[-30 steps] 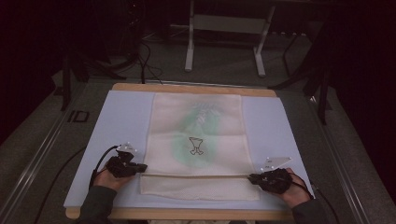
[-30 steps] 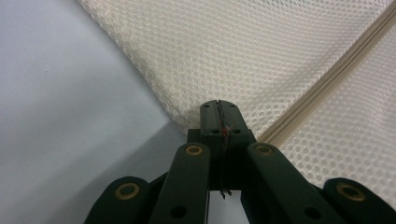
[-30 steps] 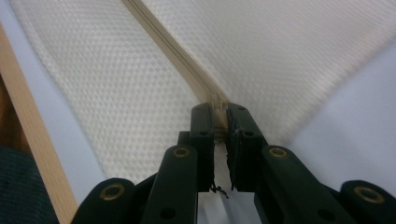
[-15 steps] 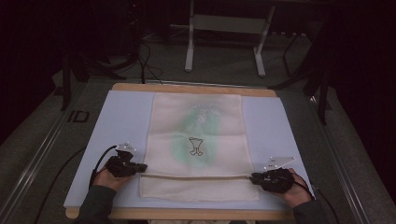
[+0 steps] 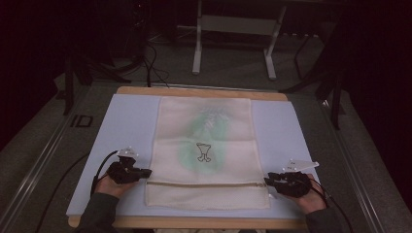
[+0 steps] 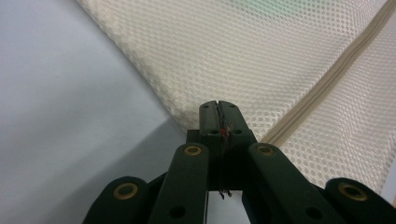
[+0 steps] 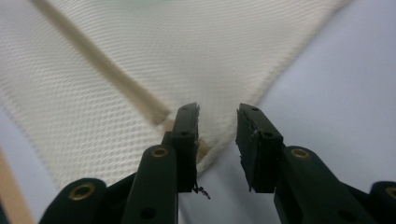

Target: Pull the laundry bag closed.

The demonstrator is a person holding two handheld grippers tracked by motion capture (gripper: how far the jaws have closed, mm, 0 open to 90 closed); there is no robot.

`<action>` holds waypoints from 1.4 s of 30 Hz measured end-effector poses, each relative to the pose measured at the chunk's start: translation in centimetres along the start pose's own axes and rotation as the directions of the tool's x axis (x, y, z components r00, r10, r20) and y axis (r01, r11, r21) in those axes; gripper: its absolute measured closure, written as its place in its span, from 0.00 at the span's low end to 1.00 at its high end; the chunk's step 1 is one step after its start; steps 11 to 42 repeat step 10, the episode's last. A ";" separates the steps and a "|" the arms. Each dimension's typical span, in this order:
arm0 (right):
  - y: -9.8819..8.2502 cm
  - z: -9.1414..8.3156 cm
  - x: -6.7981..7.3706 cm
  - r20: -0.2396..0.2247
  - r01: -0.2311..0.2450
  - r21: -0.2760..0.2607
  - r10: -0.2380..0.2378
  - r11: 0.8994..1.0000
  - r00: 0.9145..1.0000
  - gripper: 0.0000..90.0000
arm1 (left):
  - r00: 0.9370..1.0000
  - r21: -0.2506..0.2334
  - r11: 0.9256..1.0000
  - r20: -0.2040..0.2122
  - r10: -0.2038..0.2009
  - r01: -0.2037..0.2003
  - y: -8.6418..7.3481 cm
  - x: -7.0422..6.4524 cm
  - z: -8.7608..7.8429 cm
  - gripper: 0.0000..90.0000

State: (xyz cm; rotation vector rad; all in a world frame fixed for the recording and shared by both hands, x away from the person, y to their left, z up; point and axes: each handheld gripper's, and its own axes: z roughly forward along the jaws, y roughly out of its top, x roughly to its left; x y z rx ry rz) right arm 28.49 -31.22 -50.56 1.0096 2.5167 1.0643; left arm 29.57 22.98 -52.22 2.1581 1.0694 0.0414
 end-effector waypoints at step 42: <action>-0.1 0.4 -0.7 0.094 -0.060 -0.012 0.061 0.998 0.994 0.76 | 0.995 -0.055 0.998 -0.097 -0.038 0.033 -0.3 0.5 -0.9 0.98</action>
